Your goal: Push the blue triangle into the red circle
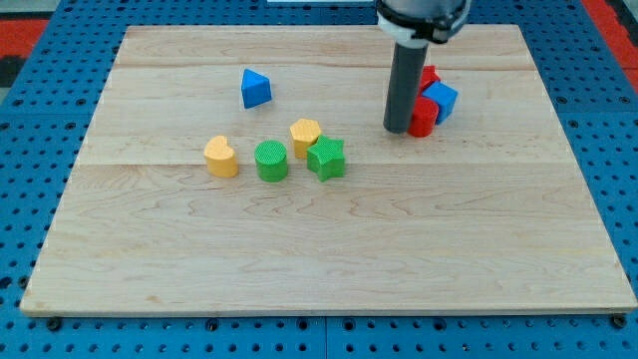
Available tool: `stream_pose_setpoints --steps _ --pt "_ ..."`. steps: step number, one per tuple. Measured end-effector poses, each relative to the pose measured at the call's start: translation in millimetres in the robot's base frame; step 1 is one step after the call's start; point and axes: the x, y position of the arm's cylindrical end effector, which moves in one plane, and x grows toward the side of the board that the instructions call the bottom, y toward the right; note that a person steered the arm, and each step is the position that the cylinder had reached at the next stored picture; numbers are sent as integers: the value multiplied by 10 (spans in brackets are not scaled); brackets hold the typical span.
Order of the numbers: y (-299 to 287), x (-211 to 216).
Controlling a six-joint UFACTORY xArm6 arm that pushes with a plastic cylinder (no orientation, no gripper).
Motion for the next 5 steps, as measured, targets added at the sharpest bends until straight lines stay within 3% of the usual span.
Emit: stream_pose_setpoints --steps 1,2,3,5 --pt "-31 -92" --pt "-304 229" --pt "-1115 -43" --pt "-2527 -170"
